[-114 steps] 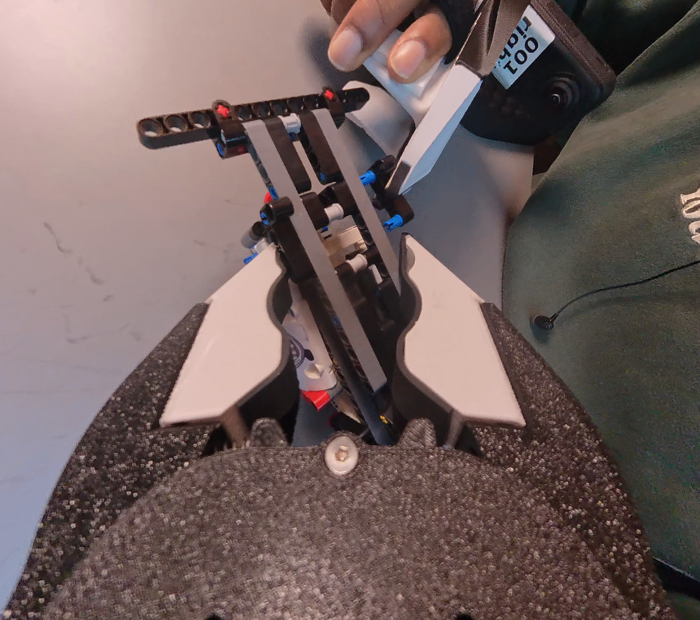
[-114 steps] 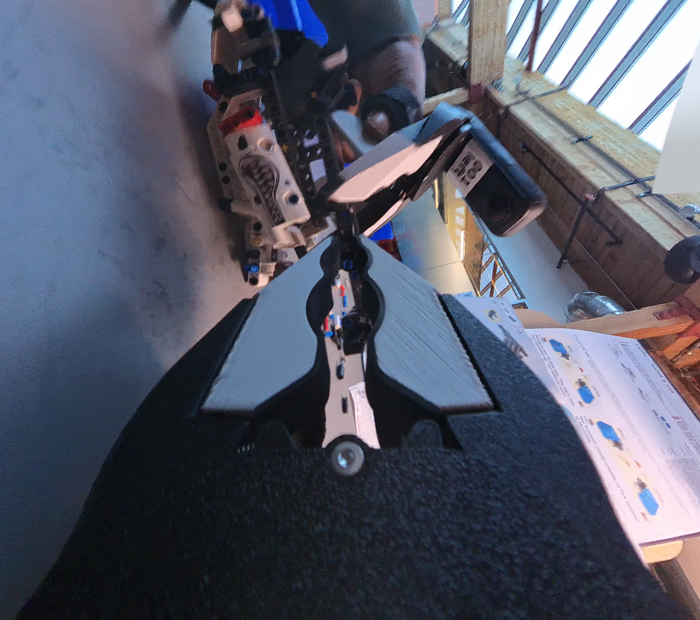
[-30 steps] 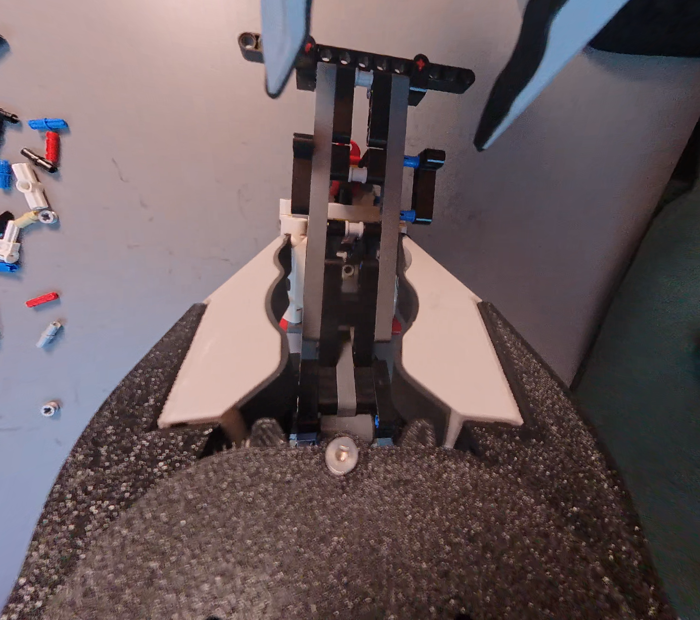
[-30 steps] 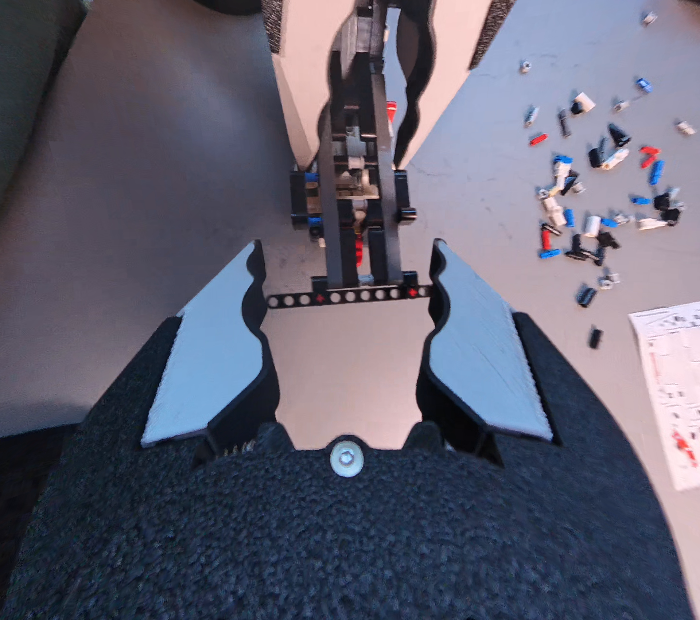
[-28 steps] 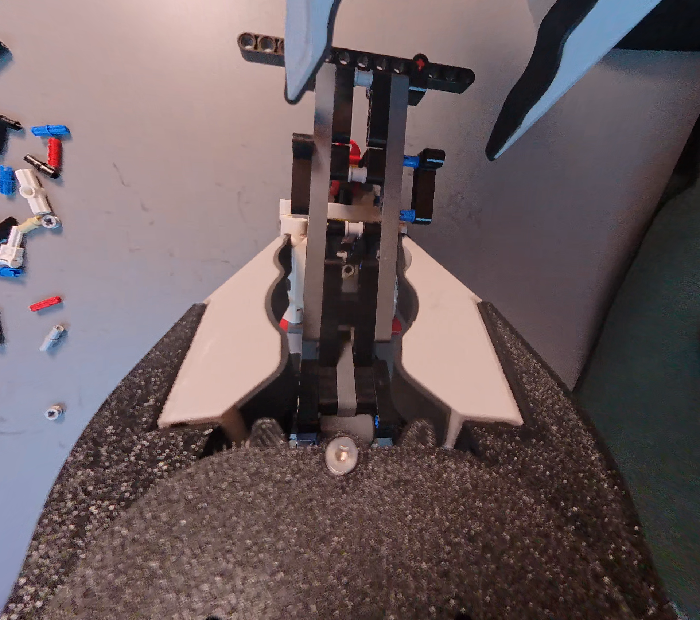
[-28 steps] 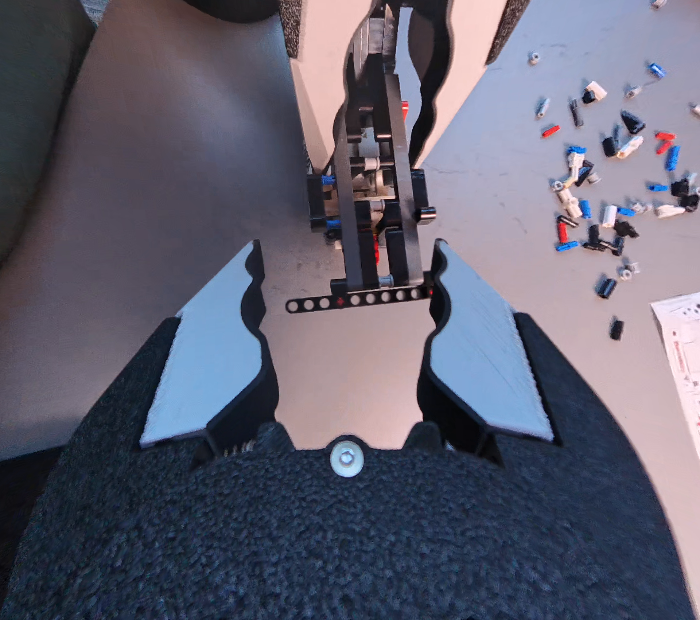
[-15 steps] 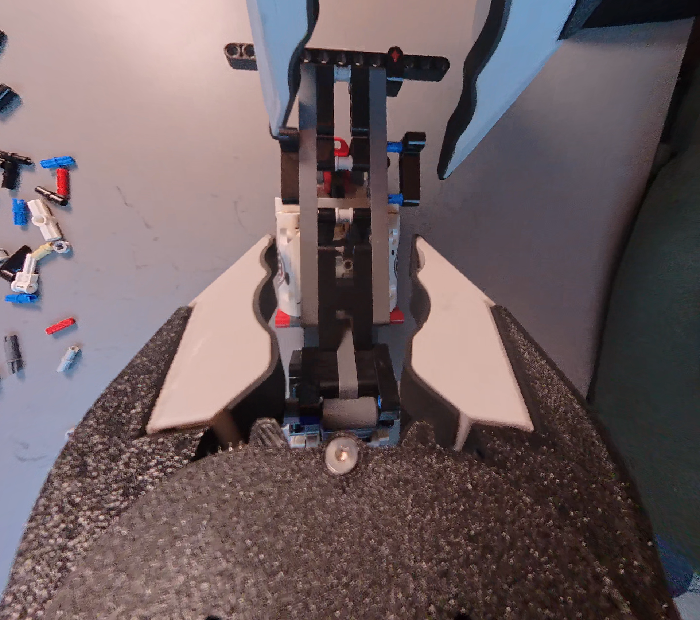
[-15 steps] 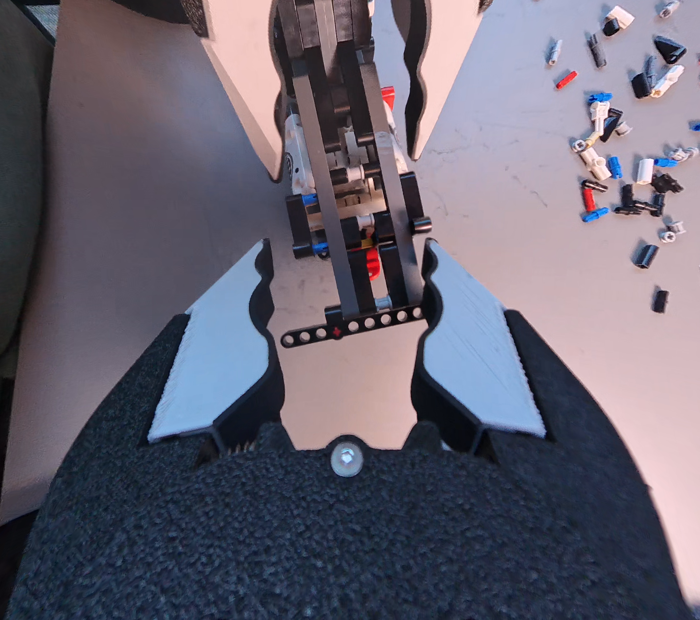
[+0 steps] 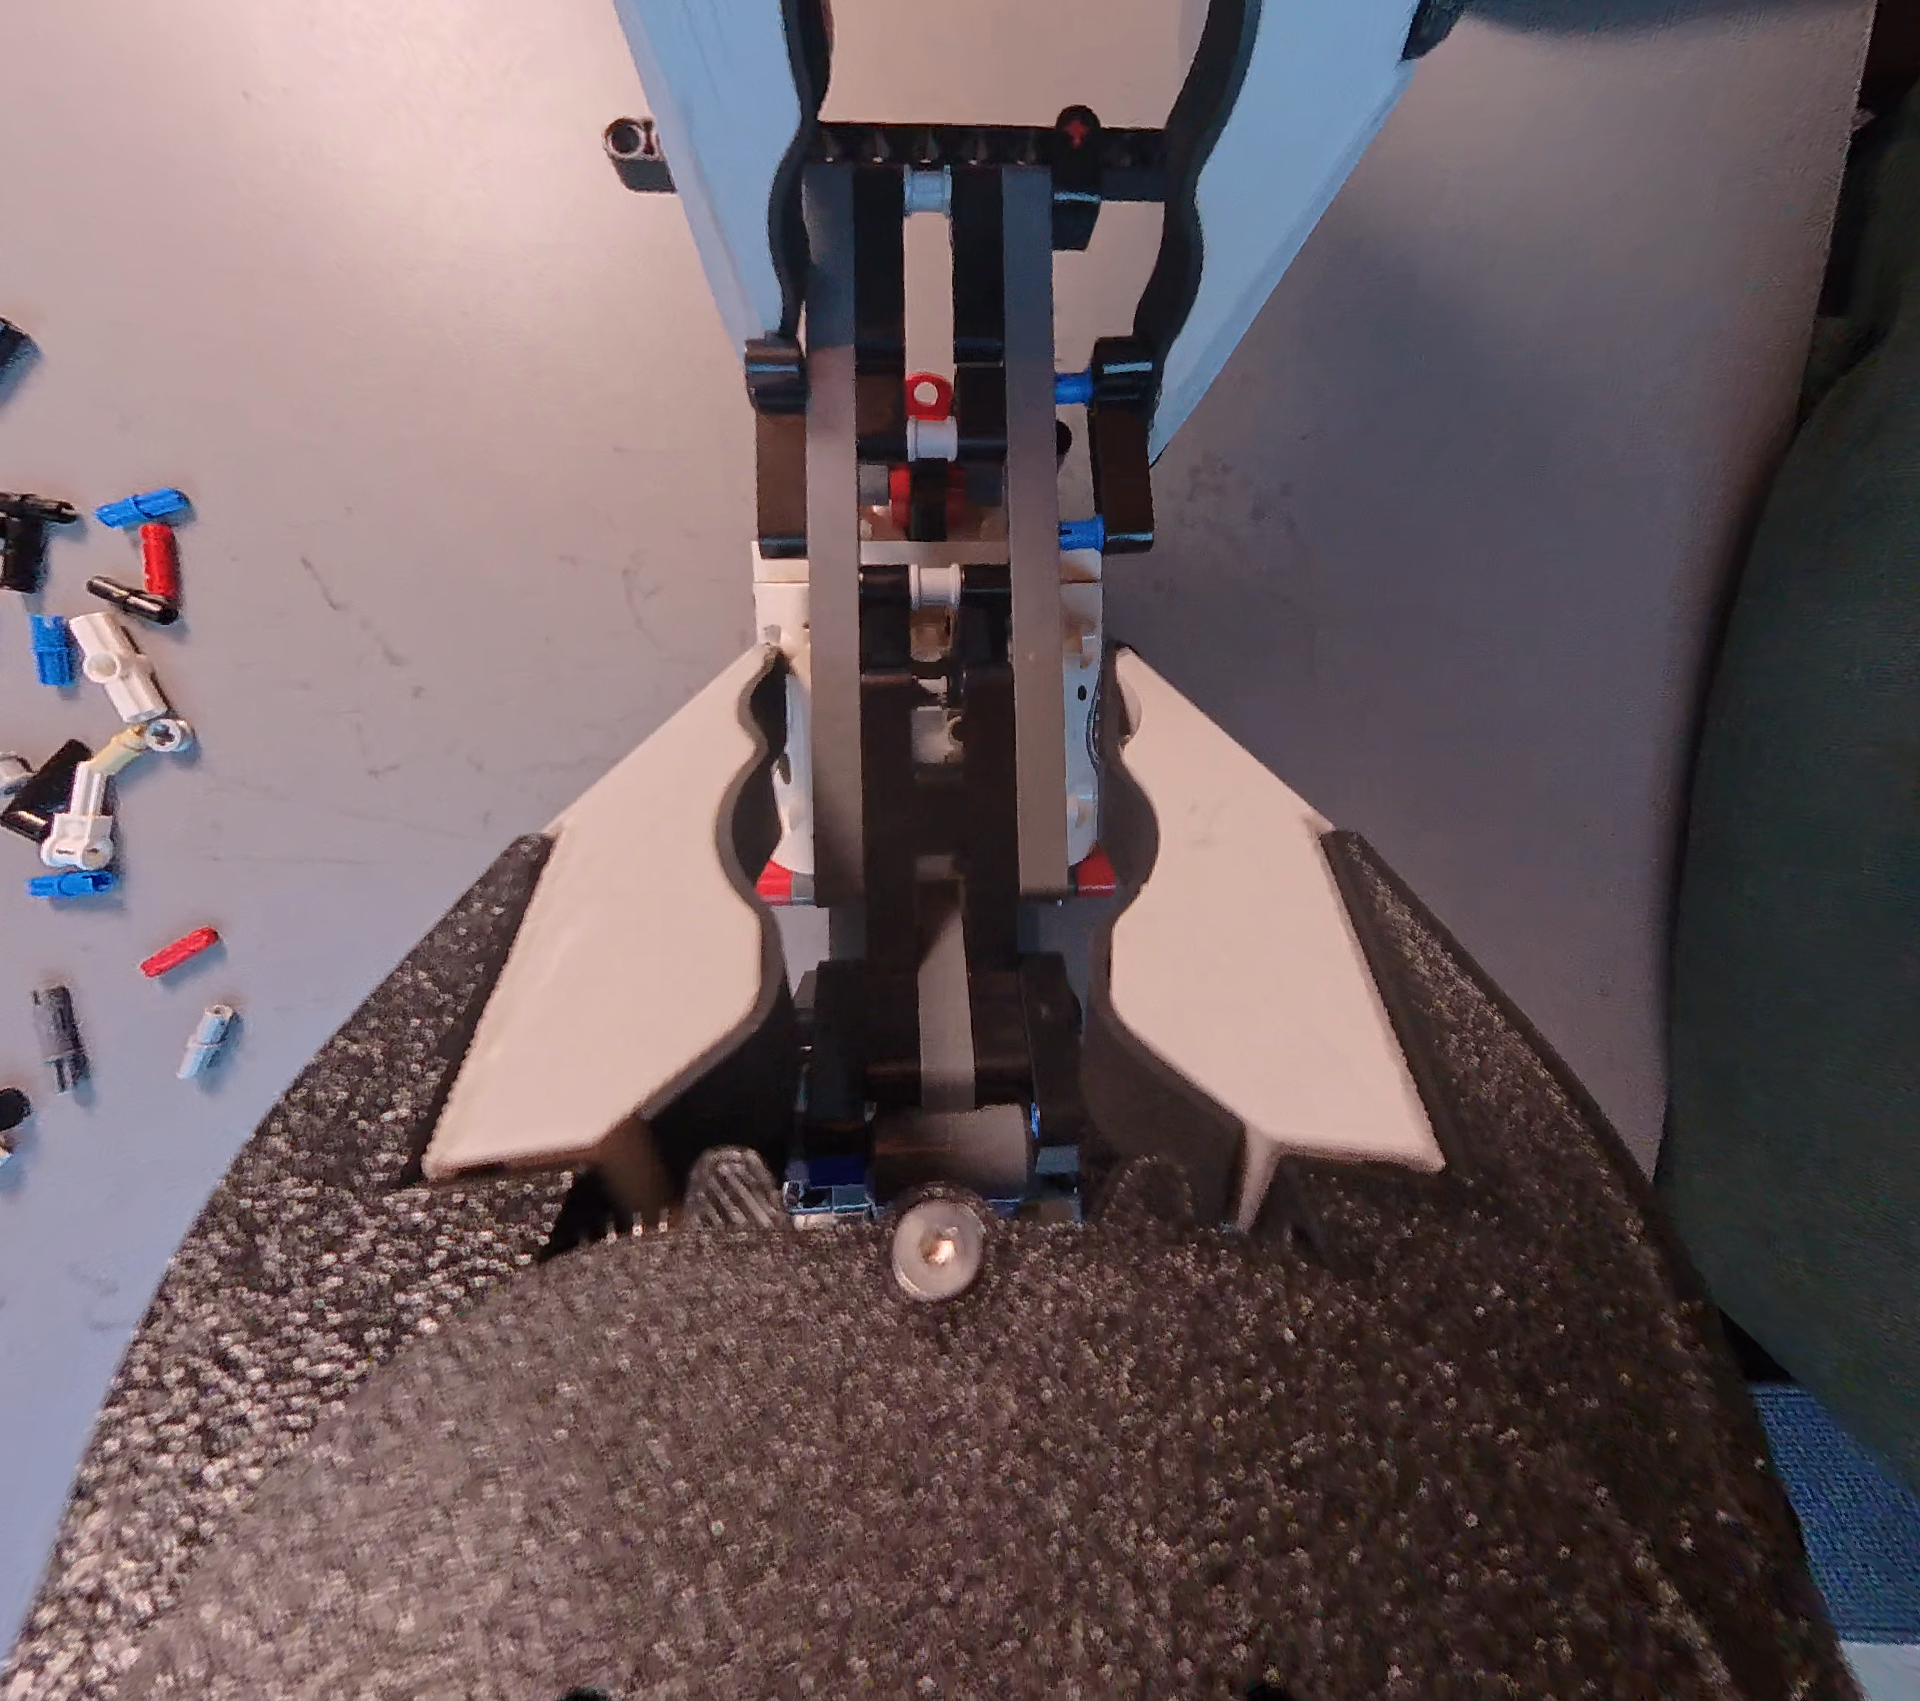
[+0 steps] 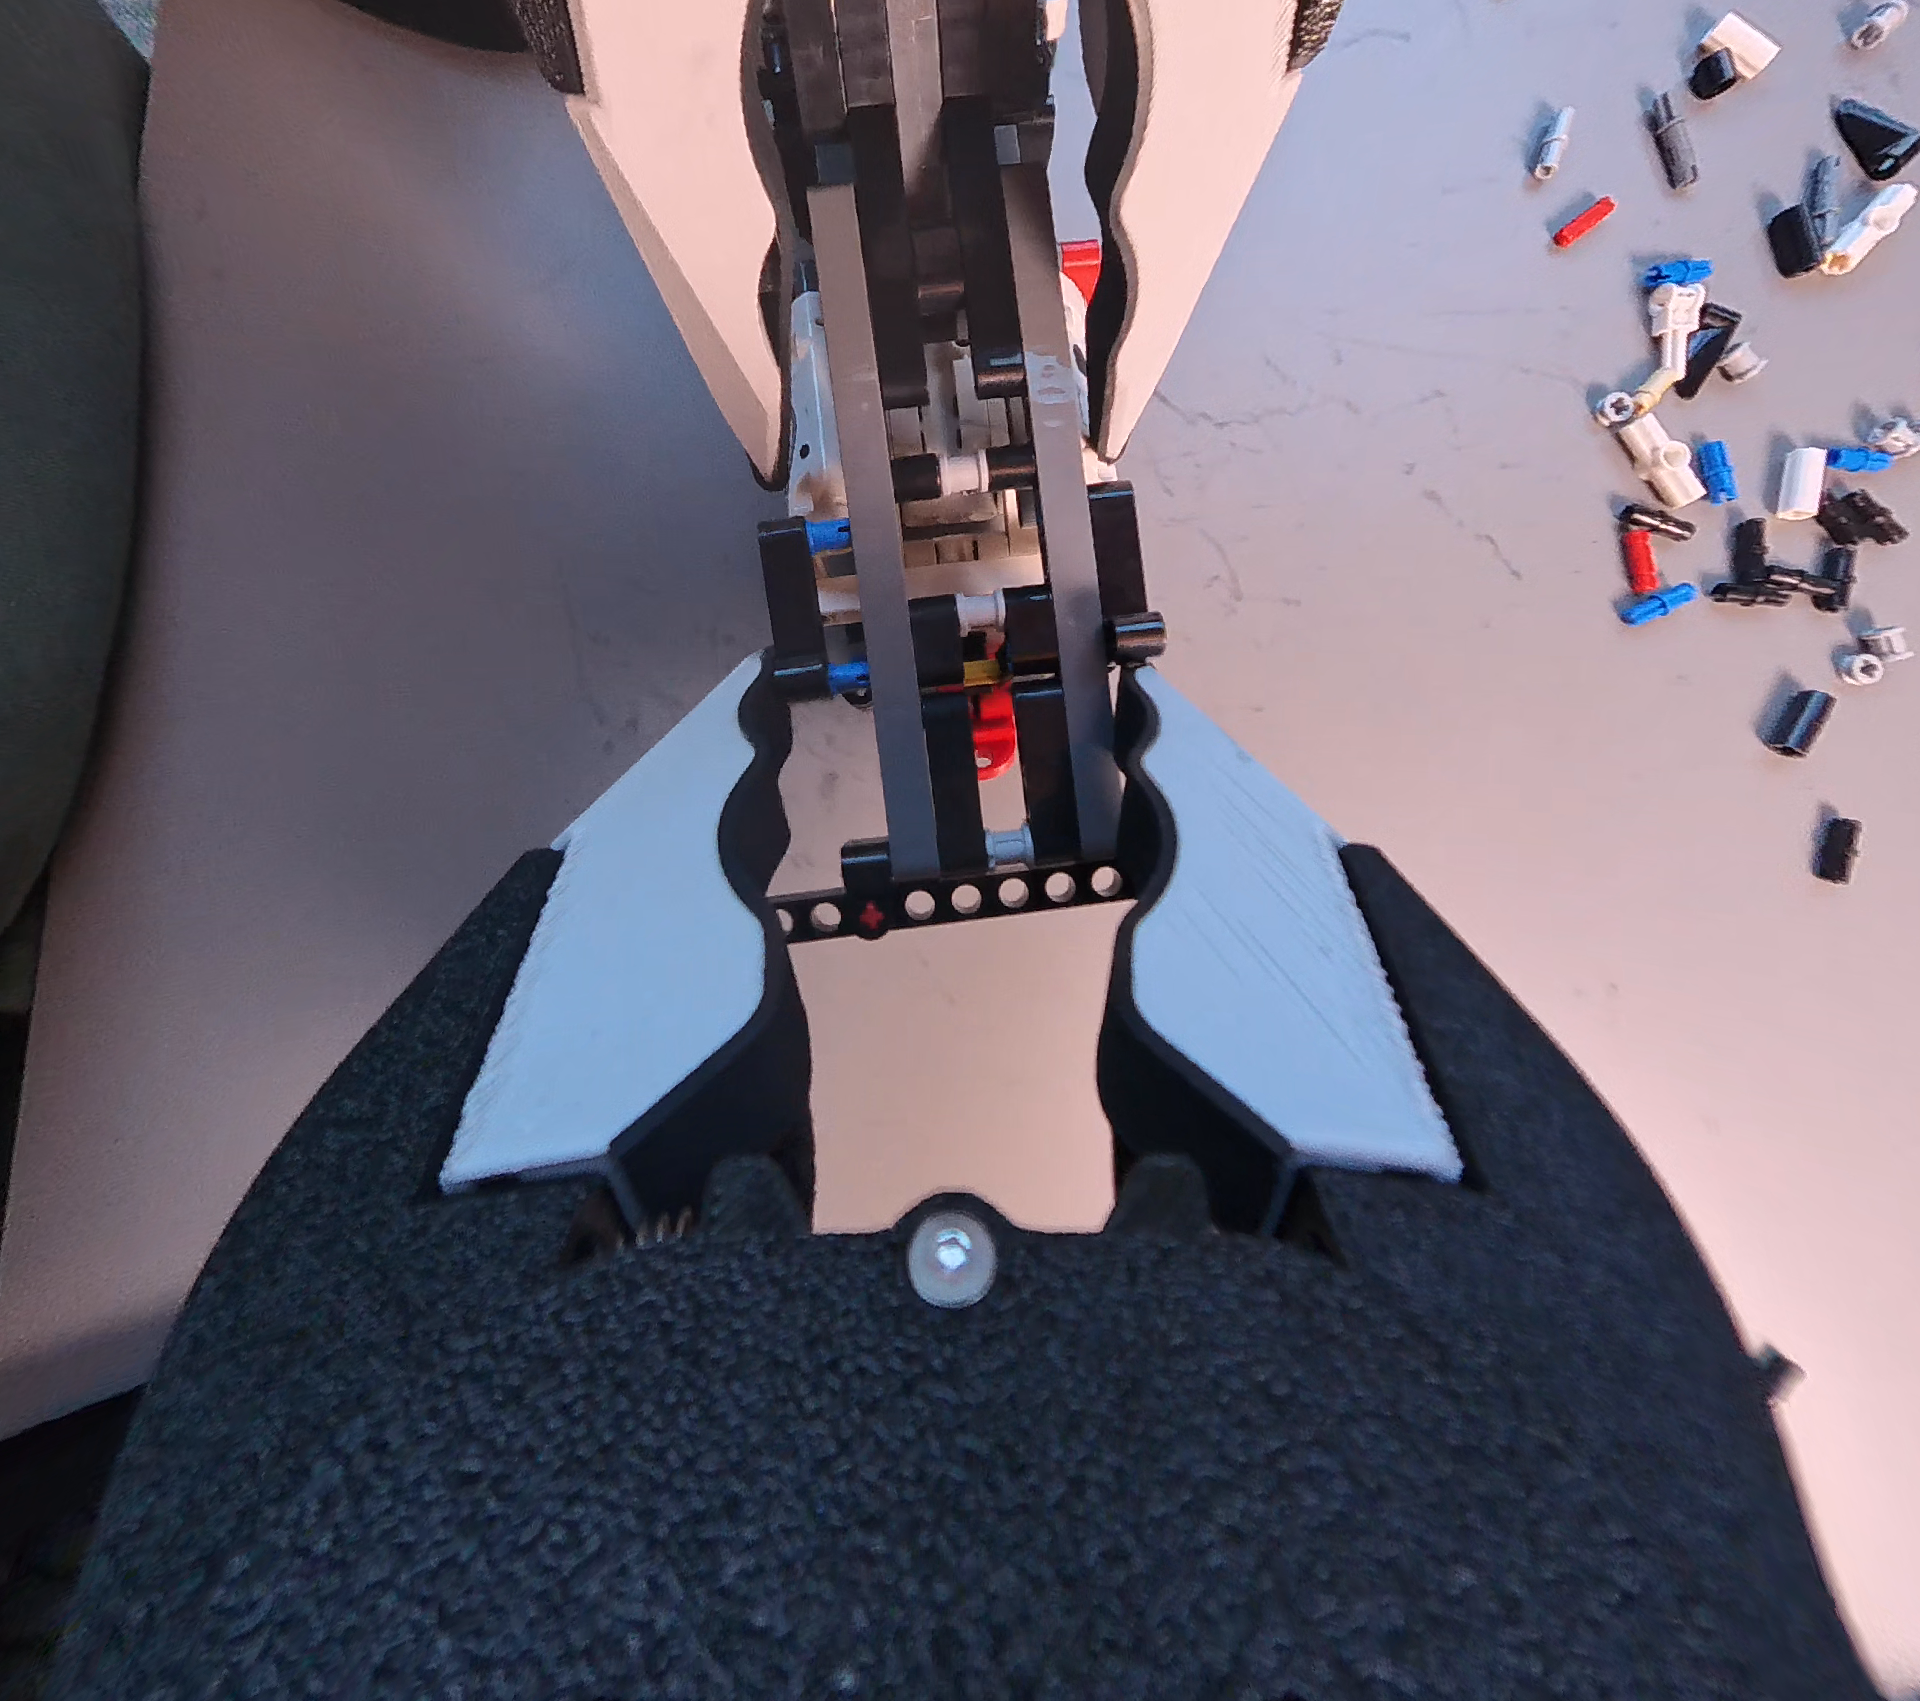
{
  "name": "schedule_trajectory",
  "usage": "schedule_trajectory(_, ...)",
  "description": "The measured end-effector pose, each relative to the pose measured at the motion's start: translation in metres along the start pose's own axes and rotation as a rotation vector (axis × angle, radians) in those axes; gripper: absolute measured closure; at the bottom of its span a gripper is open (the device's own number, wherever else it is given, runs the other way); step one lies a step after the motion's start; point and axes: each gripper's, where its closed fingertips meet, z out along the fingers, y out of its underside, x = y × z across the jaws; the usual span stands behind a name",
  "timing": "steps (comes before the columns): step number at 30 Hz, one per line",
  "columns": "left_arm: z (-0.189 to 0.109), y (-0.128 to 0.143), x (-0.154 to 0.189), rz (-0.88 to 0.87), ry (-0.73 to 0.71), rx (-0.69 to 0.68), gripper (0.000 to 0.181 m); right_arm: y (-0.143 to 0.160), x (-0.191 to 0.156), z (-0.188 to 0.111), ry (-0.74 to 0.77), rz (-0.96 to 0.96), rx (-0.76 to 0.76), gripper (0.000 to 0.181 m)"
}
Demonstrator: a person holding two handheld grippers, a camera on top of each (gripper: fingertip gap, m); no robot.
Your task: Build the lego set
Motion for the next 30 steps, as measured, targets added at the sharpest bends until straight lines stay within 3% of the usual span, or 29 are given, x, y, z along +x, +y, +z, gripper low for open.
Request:
schedule_trajectory(12, 0.001, 0.000, -0.001, 0.004, 0.004, -0.003, 0.122, 0.002, -0.002, -0.001, 0.058, 0.071, -0.027, 0.120)
schedule_trajectory(15, 0.001, -0.001, -0.001, -0.023, 0.006, 0.010, 0.121, -0.008, 0.004, -0.008, 0.135, 0.035, -0.041, 0.091)
schedule_trajectory(19, 0.001, -0.002, -0.001, -0.043, -0.004, 0.014, 0.121, -0.025, -0.001, -0.002, 0.157, -0.048, -0.042, 0.110)
schedule_trajectory(30, 0.002, -0.004, 0.004, -0.054, -0.001, 0.035, 0.121, -0.018, -0.001, 0.010, 0.041, -0.061, -0.095, 0.112)
